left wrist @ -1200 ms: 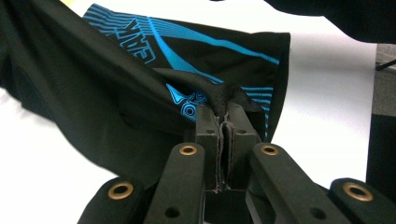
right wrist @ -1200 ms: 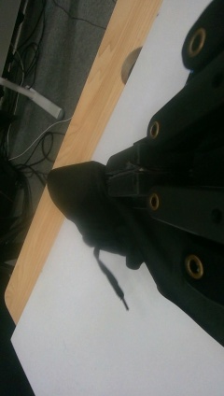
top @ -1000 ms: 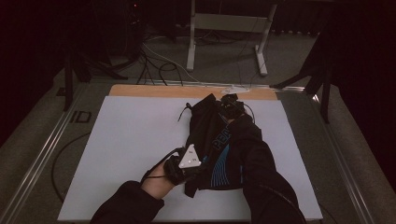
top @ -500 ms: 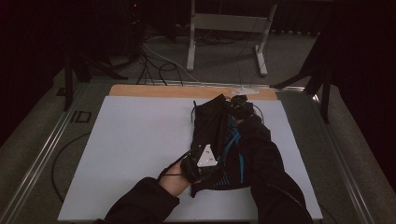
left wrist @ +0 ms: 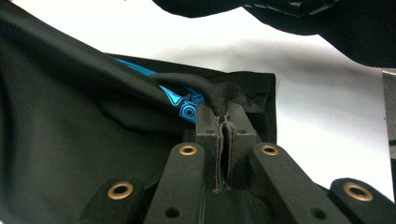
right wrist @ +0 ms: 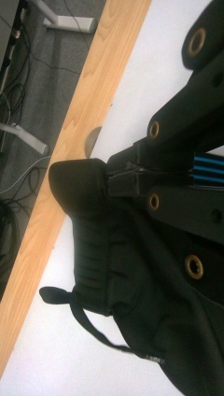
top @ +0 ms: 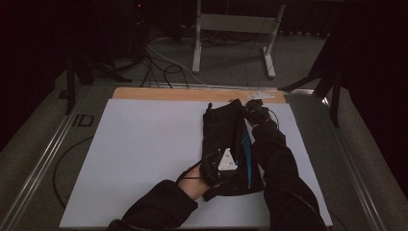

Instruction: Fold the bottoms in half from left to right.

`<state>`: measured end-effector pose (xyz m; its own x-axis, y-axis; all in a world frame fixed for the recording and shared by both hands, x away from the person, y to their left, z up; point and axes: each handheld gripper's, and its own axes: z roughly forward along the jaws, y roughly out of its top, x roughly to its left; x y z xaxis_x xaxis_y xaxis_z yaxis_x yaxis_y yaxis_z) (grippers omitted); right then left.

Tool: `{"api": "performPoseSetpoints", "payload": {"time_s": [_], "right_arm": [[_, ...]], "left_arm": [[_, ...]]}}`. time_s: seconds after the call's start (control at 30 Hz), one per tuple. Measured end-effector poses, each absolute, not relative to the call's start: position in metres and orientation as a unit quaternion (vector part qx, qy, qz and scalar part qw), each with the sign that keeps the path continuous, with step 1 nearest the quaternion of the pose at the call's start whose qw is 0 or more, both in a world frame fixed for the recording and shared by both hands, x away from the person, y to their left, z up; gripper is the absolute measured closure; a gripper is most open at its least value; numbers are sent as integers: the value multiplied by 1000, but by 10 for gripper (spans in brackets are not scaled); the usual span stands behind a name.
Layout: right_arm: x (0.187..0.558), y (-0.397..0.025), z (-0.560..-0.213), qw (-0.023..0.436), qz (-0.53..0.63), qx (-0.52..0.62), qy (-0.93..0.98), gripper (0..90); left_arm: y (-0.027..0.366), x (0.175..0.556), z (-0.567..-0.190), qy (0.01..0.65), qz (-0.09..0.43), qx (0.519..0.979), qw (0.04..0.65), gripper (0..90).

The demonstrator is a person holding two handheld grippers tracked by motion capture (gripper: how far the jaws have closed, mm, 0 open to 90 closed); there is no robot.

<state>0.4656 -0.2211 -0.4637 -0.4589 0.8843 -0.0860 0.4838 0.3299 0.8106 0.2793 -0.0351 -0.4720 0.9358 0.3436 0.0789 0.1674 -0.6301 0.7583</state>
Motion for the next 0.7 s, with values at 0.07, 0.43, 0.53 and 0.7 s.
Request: {"api": "performPoseSetpoints", "payload": {"time_s": [0.07,0.43,0.53,0.7], "right_arm": [[466,-224,-466,270,369,446,770,895],[475,-233,-478,267,354,457,771,893],[476,-234,-483,263,351,460,772,891],[477,-237,-492,256,351,465,771,886]], "left_arm": [[-39,280,-474,141,107,897,405,877],[-59,284,-484,140,102,900,400,877],[-66,285,-488,140,99,901,399,876],[-77,286,-493,135,94,905,393,876]]}}
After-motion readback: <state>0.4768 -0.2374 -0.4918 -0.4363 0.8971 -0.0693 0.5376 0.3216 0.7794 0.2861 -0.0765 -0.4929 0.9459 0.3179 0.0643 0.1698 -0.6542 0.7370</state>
